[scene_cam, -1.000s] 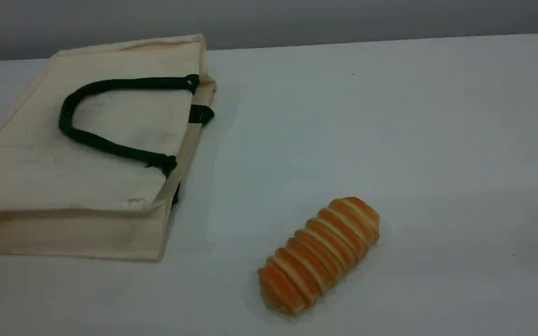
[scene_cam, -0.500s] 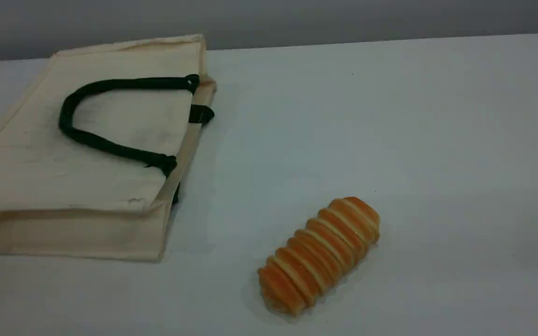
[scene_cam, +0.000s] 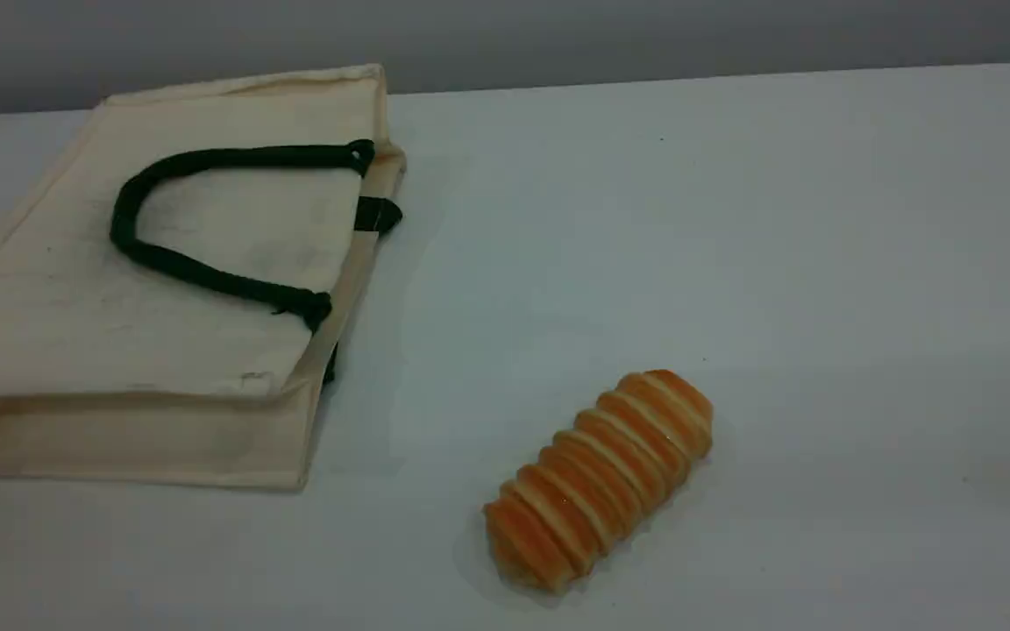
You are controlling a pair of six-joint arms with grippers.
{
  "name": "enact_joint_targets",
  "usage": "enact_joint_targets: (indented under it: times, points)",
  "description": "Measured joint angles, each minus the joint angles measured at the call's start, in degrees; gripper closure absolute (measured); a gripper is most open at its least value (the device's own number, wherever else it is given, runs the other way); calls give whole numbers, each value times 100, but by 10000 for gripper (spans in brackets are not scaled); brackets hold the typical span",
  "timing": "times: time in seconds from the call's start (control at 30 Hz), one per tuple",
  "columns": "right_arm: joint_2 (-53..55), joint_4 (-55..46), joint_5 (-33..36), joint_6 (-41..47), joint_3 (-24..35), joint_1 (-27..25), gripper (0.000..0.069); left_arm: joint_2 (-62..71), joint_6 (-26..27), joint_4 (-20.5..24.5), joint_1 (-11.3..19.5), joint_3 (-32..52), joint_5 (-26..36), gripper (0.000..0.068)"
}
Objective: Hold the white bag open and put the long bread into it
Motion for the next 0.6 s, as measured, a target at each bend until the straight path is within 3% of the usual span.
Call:
enact_joint_targets:
  times: [0.37, 0.6]
  points:
    - [0, 321, -89, 113, 0, 0, 185, 130, -25, 126, 0, -63, -79, 148]
    - [424, 799, -204, -182, -34, 0, 185, 1338, -199, 423, 0, -426, -303, 148]
